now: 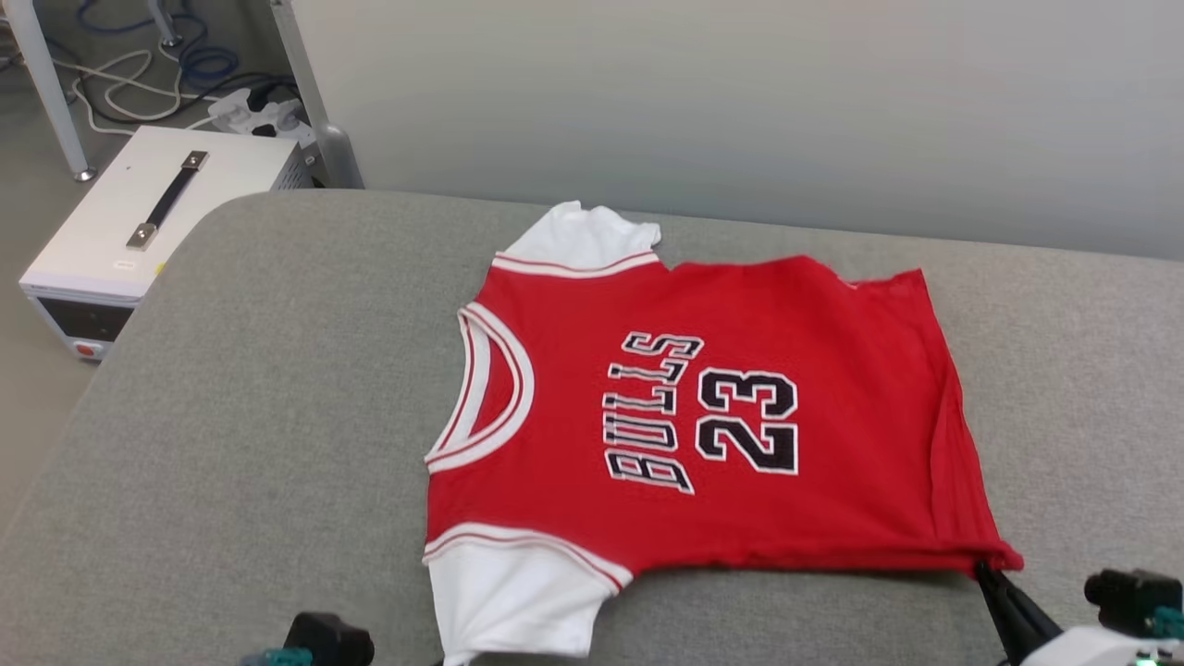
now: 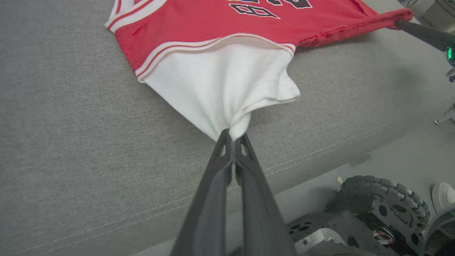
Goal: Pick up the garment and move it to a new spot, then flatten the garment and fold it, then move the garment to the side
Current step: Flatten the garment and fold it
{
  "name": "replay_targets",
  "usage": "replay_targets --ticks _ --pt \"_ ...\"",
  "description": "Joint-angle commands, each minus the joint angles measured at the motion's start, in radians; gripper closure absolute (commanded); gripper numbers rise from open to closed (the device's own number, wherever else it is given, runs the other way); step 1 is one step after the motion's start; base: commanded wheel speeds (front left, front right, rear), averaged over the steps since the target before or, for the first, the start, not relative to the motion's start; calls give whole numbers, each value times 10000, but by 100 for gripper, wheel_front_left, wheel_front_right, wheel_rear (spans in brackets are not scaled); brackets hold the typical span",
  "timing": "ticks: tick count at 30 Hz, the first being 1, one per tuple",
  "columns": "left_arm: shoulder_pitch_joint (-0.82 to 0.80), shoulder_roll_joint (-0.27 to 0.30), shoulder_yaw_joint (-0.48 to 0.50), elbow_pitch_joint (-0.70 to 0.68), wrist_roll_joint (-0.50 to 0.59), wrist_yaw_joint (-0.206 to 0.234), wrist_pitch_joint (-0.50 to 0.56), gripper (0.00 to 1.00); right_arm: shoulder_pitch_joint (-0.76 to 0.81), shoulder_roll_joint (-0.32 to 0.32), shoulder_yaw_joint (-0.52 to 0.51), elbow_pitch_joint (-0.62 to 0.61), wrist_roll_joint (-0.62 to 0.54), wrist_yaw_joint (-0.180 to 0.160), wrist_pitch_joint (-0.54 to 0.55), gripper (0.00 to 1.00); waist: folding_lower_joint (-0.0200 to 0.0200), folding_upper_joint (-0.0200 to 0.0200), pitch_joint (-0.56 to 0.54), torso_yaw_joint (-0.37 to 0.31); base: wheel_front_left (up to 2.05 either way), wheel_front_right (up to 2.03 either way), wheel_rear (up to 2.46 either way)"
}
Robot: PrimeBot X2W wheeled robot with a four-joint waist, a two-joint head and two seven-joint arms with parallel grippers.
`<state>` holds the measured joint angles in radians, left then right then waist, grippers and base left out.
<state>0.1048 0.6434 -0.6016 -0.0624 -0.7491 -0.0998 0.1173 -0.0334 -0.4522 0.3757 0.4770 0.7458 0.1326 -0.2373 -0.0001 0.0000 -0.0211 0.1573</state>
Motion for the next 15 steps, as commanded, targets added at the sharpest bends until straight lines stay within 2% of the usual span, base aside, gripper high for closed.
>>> replay_targets --ticks 1,8,15 --pt "287 160 44 -235 -146 101 33 100 400 17 -194 -308 43 -19 34 100 1 0 -85 -69 0 0 0" --pt "490 475 600 -980 -197 503 -389 100 1479 220 -1358 -1980 -365 -19 423 100 1 0 129 -222 0 0 0" --pt "-655 694 849 -1258 202 447 -214 100 1518 563 -2275 -3538 -983 -19 1475 100 1 0 567 -347 0 0 0"
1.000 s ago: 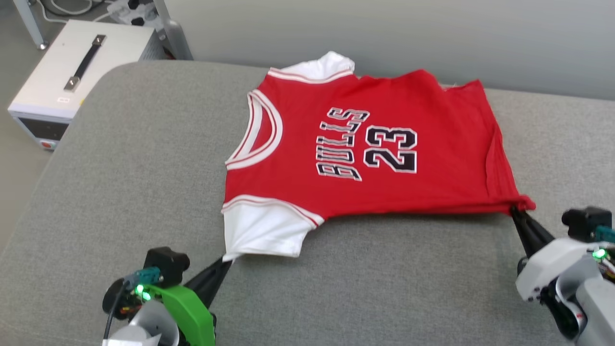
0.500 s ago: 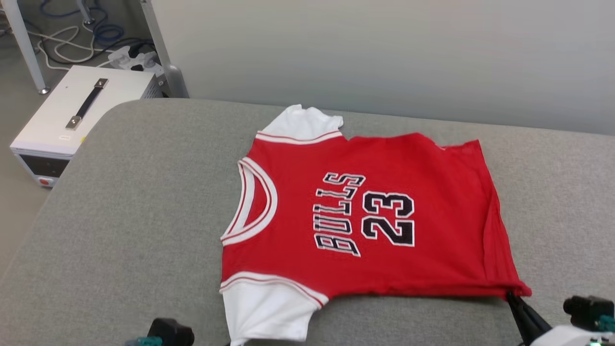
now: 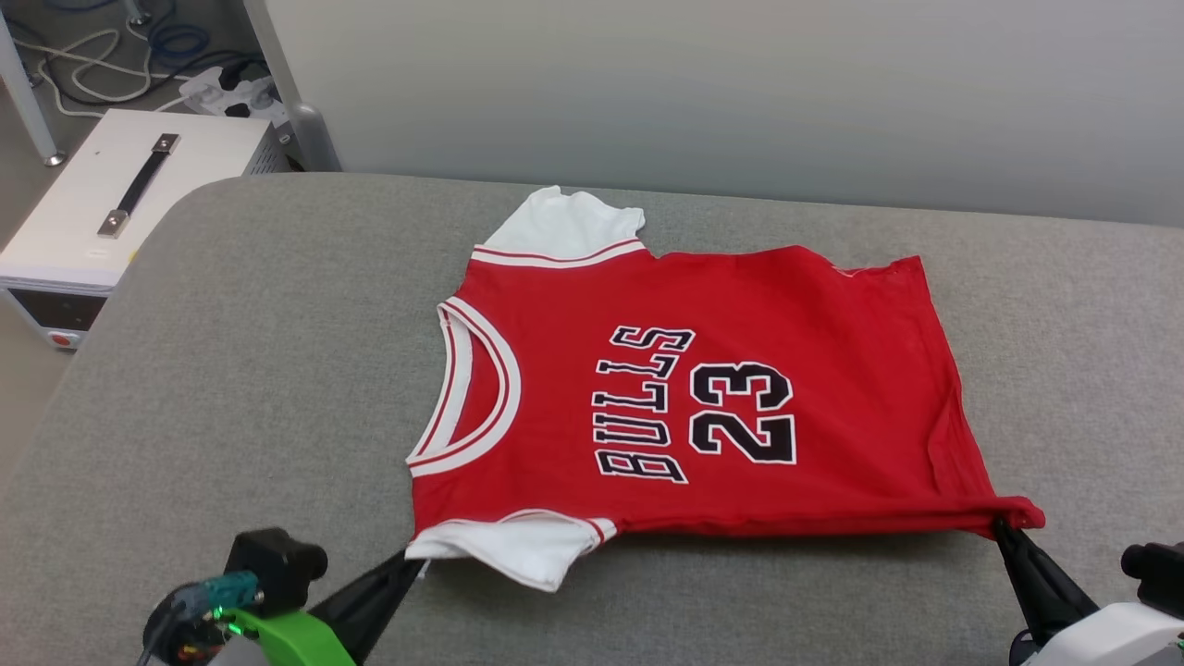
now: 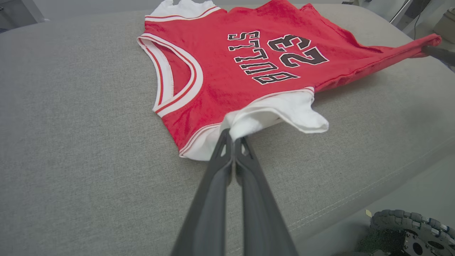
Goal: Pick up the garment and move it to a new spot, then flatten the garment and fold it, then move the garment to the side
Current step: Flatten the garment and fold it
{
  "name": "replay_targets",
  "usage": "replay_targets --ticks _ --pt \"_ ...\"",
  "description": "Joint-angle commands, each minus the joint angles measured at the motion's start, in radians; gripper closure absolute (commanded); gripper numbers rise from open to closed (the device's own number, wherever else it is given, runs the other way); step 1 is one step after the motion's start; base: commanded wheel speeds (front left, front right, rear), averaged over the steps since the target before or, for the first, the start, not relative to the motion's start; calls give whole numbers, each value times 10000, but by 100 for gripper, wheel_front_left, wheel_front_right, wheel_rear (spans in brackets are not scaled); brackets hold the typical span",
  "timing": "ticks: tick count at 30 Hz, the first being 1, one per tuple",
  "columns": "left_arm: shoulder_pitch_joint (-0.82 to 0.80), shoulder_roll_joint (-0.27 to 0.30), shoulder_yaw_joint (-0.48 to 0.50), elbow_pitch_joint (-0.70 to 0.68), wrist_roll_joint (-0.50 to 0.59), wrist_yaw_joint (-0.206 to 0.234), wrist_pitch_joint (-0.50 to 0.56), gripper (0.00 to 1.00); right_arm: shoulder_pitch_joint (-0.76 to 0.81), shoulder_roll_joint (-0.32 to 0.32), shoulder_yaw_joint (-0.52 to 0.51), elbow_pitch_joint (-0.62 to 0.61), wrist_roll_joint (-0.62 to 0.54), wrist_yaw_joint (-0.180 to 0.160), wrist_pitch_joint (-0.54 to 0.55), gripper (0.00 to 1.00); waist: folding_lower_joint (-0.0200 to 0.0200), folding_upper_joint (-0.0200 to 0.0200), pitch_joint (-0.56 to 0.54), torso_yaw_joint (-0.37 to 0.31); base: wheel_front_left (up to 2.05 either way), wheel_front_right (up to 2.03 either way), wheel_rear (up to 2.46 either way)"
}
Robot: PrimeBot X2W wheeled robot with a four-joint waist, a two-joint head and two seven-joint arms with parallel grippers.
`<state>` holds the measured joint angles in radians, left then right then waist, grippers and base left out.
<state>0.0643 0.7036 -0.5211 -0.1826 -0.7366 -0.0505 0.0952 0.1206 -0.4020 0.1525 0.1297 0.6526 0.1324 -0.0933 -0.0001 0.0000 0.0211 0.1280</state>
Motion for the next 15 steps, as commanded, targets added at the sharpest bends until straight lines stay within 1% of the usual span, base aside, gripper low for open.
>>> replay_targets --ticks 1,5,6,7,11,15 --pt "-460 104 42 -49 129 -81 80 100 -84 86 -114 -233 -129 -17 192 100 1 0 227 -75 0 0 0" --pt "-1486 17 -58 129 341 -245 447 100 -490 205 -347 -818 -469 -17 877 100 1 0 640 -157 0 0 0" --pt "-2290 -80 -154 454 470 -367 729 100 -927 231 -426 -1053 -719 -17 1367 100 1 0 1062 -219 0 0 0" --pt "-2524 -105 -173 573 509 -403 779 100 -1079 242 -444 -1093 -783 -17 1482 100 1 0 1197 -240 0 0 0" --pt "-3438 -260 -235 1185 519 -545 913 100 -1752 269 -470 -990 -1074 -17 2021 100 1 0 1702 -337 0 0 0" --pt "-4271 -287 -297 1842 507 -653 1041 100 -2438 271 -358 -694 -1202 -17 2515 100 1 0 2176 -456 0 0 0"
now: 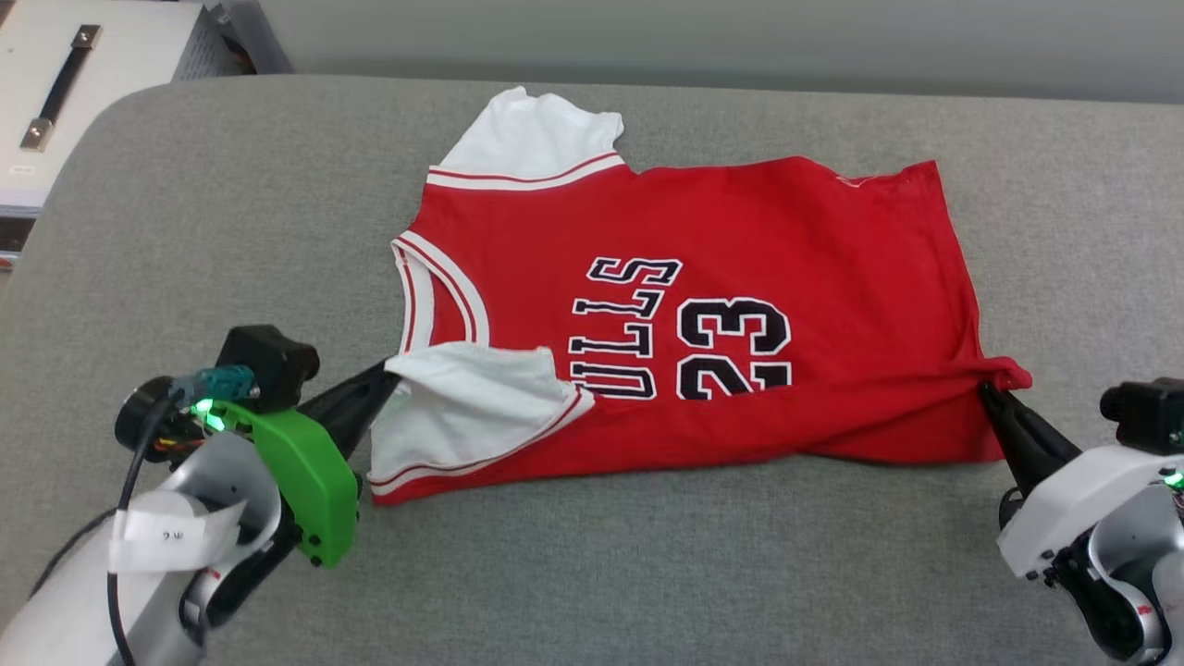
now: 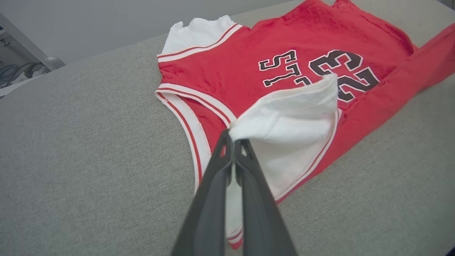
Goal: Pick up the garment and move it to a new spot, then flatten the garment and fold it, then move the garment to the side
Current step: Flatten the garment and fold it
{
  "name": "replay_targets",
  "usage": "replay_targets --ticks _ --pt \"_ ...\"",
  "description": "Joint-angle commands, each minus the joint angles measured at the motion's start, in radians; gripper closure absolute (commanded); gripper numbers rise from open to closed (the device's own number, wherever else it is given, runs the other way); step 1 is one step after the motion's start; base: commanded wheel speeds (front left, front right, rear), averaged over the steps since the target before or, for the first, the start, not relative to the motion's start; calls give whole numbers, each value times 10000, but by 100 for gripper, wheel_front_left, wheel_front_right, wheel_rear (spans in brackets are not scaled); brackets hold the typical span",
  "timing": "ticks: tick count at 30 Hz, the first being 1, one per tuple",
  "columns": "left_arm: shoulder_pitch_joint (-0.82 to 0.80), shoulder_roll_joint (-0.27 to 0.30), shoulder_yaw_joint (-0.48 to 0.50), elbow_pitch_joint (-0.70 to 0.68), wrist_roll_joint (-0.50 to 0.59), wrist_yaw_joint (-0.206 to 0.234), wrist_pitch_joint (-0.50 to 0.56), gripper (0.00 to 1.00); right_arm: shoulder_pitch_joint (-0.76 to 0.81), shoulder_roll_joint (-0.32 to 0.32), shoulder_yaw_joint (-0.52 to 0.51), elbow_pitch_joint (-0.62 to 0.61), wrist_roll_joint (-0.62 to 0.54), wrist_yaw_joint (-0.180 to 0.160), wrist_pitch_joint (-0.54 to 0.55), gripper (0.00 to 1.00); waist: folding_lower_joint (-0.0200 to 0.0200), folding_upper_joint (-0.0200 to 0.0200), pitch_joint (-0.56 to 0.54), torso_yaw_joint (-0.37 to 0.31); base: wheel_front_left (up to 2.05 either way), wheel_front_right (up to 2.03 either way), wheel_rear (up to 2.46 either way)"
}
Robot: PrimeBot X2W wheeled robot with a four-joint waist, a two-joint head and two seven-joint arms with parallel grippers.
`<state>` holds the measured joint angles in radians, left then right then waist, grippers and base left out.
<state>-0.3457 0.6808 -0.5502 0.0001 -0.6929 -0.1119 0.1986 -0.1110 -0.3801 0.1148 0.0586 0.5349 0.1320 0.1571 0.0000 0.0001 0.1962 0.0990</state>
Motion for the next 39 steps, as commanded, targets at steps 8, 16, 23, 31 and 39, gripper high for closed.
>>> replay_targets --ticks 8,16,23,31,39 --pt "-1804 -213 -449 1464 512 -143 37 100 -1427 -118 496 777 -17 -13 647 100 0 -1 1195 -363 0 0 0" --pt "-2857 -481 -1262 2892 505 -182 -205 100 -2099 -210 838 1553 -68 -13 856 100 0 -1 1519 -444 0 0 0" --pt "-3461 -788 -2052 4082 310 -186 -796 0 -2406 -196 975 2183 -119 -13 690 0 0 -1 1579 -437 0 0 0" --pt "-3551 -1484 -1808 5499 143 -181 -2554 0 -2485 -242 1099 2408 -172 -13 391 0 0 -1 961 -361 0 0 0" --pt "-2727 -2094 -1337 5606 -603 194 -3452 0 -1860 -438 911 1928 -549 -13 343 0 0 -1 -162 -140 0 0 0"
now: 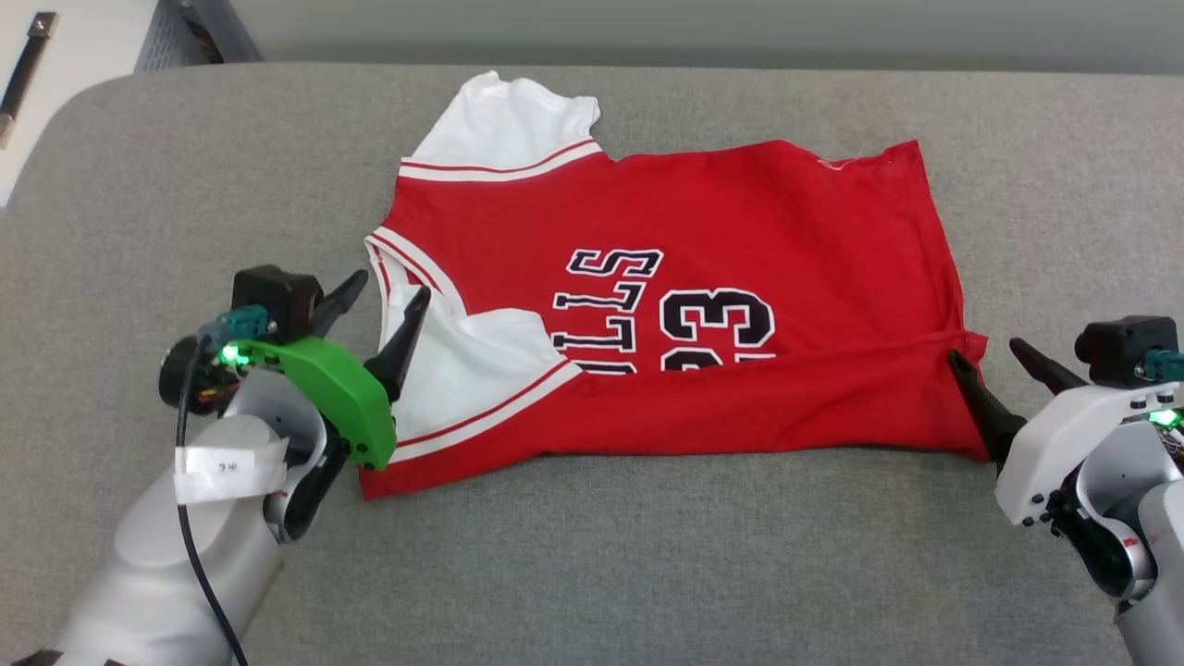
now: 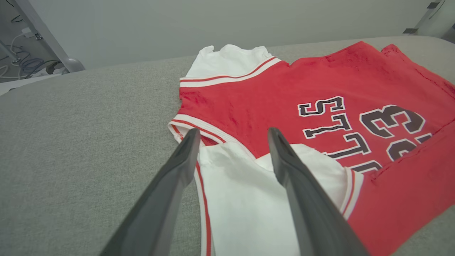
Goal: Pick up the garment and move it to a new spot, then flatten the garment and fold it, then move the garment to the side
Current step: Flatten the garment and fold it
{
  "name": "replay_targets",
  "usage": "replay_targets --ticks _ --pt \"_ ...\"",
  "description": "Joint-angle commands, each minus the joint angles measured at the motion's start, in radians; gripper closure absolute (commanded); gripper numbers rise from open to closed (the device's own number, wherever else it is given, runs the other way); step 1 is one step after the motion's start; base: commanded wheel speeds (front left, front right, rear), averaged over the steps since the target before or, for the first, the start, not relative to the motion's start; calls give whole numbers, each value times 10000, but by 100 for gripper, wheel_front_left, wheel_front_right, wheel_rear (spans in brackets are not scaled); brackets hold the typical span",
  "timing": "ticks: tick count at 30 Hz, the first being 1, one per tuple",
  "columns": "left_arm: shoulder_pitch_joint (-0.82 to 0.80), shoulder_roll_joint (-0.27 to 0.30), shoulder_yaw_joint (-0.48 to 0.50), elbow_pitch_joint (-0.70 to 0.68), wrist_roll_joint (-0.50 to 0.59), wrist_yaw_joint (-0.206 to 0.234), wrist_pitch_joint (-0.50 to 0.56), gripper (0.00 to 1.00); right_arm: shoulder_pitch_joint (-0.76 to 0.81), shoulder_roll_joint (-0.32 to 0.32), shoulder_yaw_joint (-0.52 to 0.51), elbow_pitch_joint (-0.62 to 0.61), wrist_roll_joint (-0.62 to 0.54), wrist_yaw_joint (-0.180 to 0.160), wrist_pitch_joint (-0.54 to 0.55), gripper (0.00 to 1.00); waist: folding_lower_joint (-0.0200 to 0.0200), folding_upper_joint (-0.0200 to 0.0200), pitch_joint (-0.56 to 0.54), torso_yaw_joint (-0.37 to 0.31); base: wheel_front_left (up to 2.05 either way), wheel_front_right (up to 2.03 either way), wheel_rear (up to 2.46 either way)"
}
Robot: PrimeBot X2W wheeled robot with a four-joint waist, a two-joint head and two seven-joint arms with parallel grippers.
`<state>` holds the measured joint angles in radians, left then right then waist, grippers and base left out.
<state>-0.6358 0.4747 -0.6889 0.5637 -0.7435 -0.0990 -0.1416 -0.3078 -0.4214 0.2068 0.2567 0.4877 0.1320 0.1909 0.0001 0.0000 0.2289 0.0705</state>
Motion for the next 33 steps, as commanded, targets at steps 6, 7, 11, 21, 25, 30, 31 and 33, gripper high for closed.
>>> replay_targets --ticks 6,7,11,21,25,30,31,33 --pt "1387 -377 441 -1048 -867 876 -128 0 1005 -128 -262 -1078 -679 -13 279 0 -1 0 -1118 300 0 0 0" --pt "1599 -401 496 -1230 -984 1013 -106 0 1148 -110 -310 -1213 -764 -13 348 0 -1 0 -1184 298 0 0 0" --pt "2536 -279 617 -2082 -1246 1770 112 0 1779 96 -613 -1788 -1034 -13 833 0 -1 0 -1351 266 0 0 0" --pt "3930 1035 90 -4357 -925 3811 2327 0 2866 824 -1691 -3591 -1430 -13 3182 0 -1 0 -947 9 0 0 0" --pt "3882 1173 72 -4548 -865 4433 2919 0 2868 914 -1844 -4122 -1547 -13 3580 0 -1 0 -549 -100 0 0 0" --pt "3674 1273 131 -4289 -844 4857 3350 0 2731 974 -1844 -4472 -1647 -13 3772 0 -1 0 -47 -269 0 0 0" --pt "3625 1273 152 -4206 -822 4900 3342 0 2702 978 -1838 -4498 -1657 -13 3778 0 -1 0 16 -295 0 0 0" --pt "3545 1211 243 -4029 -855 4946 3258 0 2648 991 -1831 -4549 -1677 -13 3785 0 -1 0 168 -356 0 0 0"
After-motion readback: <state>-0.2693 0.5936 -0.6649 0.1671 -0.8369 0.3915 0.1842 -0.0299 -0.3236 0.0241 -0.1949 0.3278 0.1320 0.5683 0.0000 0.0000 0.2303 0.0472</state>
